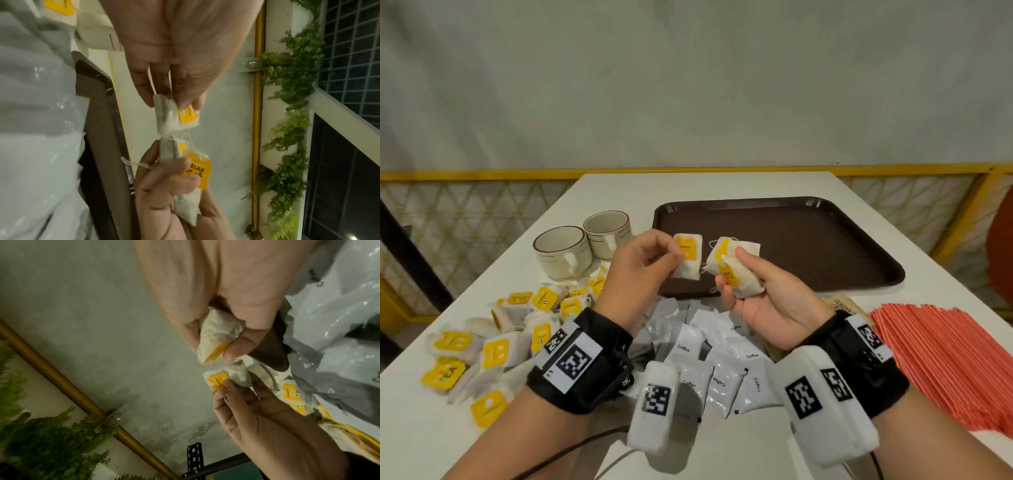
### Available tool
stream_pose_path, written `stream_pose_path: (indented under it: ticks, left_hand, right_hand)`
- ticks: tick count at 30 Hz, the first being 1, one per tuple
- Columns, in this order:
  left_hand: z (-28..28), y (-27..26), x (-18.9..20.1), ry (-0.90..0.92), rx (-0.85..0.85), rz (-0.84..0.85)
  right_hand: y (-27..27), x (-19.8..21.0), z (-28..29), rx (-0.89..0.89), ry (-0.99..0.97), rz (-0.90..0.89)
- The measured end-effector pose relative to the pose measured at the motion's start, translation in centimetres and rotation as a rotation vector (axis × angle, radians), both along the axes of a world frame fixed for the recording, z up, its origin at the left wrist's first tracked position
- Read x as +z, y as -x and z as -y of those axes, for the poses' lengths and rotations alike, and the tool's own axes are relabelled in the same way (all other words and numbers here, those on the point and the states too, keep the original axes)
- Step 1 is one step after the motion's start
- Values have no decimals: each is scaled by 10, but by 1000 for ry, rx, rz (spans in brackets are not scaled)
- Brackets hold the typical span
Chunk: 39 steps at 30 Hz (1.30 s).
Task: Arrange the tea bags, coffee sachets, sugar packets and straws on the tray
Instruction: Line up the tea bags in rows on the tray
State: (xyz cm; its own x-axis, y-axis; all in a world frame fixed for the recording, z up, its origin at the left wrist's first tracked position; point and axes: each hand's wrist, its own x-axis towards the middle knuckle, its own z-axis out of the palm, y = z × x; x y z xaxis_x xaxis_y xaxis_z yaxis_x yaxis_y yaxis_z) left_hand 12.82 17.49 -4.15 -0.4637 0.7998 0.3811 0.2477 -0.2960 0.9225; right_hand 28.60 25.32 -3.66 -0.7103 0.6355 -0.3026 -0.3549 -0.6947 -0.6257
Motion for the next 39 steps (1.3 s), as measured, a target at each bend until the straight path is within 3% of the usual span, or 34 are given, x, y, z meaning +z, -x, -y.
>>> stream_pose_path:
  ticks: [5,10,18,21,29,33,39]
  left_hand:
    - [3,-9,-1,34,-34,-101]
    - [3,-16,-6,118,-132,-317]
    - [7,-19,-1,112,-187,-385]
    - [8,-17,2,120,-194,-334]
    - [8,1,5,125,-67,-113]
    - [8,-1,4,185,-64,-170]
    - [7,-8,1,166,-128,-171]
  right_hand:
    - [3,-6,0,-34,27,8]
    - [4,-10,1,48,33,-4]
    - [6,-18,1,97,16,-26]
    - [8,-19,2,87,6,-15]
    - [-10,-4,-8,-309,-218,93]
    - [-15,5,-6,-190,-340,75]
    - [-20,8,4,-24,-968,414]
